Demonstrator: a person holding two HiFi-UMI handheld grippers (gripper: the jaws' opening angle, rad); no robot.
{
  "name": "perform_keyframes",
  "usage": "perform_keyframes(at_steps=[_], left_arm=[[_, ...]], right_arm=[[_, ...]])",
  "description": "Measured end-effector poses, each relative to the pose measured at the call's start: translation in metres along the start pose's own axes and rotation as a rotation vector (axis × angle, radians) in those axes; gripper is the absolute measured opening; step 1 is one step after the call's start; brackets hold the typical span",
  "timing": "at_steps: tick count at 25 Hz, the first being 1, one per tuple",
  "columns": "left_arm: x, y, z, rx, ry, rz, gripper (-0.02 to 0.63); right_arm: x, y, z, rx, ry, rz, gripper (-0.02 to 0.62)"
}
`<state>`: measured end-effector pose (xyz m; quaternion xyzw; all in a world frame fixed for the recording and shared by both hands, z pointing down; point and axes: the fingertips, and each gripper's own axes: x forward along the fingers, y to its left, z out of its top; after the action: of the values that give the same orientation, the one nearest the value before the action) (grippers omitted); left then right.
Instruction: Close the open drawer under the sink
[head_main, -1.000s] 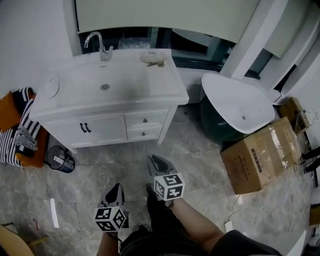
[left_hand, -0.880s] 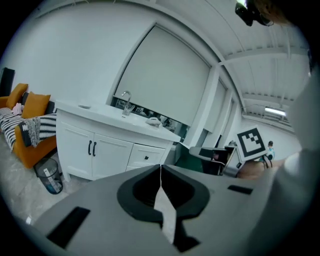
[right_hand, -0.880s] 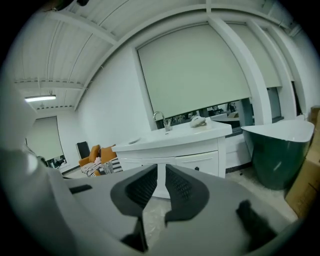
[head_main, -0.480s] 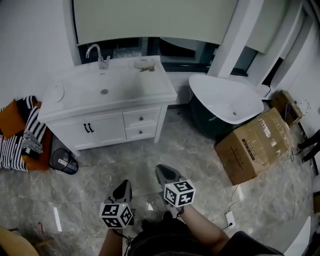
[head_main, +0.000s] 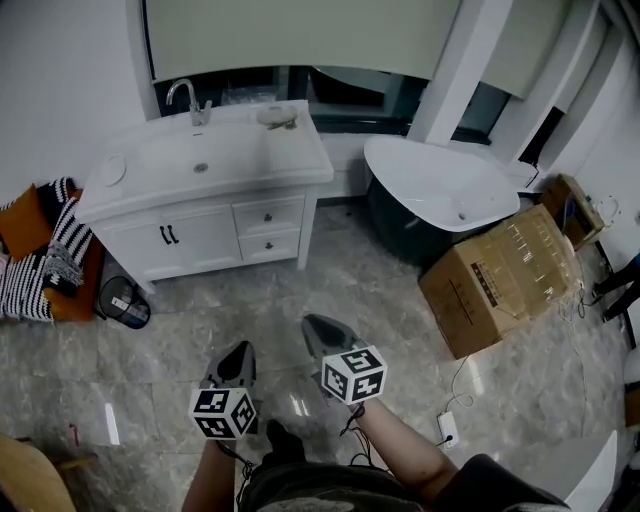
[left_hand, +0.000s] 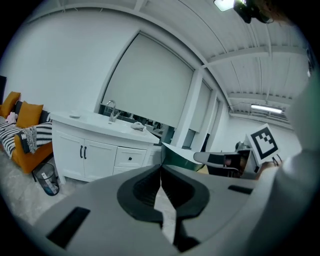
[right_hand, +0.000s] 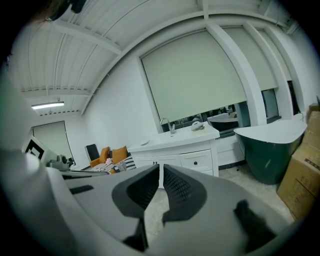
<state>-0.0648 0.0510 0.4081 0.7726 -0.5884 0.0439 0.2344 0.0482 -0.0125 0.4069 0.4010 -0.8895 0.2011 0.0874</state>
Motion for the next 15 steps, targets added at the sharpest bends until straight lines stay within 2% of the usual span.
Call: perform_keyframes(at_steps=[8, 15], left_arm=[[-0.03, -0.071, -0.02, 0.035, -0.029, -0.006, 0.015], [-0.057, -0.106, -0.035, 0.049, -0.05, 0.001, 0.015]], right_arm=[[-0.08, -0.008, -0.026, -0.015, 0.004, 0.013, 0.038], [-0.121, -0.007, -0.038, -0.018, -0.007, 0.023, 0.037]])
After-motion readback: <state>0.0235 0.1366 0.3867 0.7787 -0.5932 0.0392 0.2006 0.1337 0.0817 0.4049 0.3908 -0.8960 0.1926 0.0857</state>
